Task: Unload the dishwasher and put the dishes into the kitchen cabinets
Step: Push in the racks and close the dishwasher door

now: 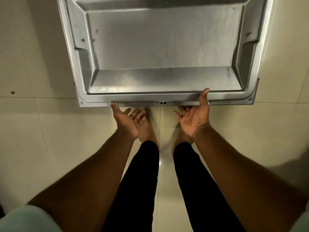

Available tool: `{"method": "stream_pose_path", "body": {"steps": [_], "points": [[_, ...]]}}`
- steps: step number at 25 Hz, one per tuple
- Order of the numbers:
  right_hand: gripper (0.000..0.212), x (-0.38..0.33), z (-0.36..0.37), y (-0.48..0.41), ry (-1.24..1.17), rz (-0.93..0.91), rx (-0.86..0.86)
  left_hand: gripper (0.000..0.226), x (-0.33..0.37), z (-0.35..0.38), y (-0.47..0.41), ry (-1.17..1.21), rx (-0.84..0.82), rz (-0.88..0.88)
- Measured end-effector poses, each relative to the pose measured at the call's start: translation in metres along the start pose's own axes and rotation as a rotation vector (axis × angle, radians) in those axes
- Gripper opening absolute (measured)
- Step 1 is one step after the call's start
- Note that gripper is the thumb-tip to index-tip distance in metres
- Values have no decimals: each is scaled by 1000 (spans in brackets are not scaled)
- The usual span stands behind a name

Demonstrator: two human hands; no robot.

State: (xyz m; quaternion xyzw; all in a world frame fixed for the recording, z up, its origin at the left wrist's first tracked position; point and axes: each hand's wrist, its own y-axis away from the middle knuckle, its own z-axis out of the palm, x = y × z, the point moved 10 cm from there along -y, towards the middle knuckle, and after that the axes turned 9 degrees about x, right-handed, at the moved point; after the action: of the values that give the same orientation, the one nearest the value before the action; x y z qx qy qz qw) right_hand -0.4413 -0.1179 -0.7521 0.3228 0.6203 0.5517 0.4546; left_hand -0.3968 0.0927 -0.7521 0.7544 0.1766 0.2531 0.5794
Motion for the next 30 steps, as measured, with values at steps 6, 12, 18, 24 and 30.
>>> {"method": "stream_pose_path", "body": {"steps": [6, 12, 18, 24, 30], "points": [[87, 4, 3, -13, -231, -8, -34, 105, -3, 31, -6, 256, -79, -47], [89, 0, 5, 3, -199, -15, -12, 113, -4, 25, 12, 214, -160, -43], [99, -18, 3, 70, -161, 39, 42, 93, 15, 6, 79, 138, -79, -21], [83, -48, 16, 177, -116, 53, 49, 80, 49, -5, 176, 9, 8, 29], [70, -88, 39, 273, -108, 60, 44, 86, 90, 2, 287, -43, -44, -20]]}}
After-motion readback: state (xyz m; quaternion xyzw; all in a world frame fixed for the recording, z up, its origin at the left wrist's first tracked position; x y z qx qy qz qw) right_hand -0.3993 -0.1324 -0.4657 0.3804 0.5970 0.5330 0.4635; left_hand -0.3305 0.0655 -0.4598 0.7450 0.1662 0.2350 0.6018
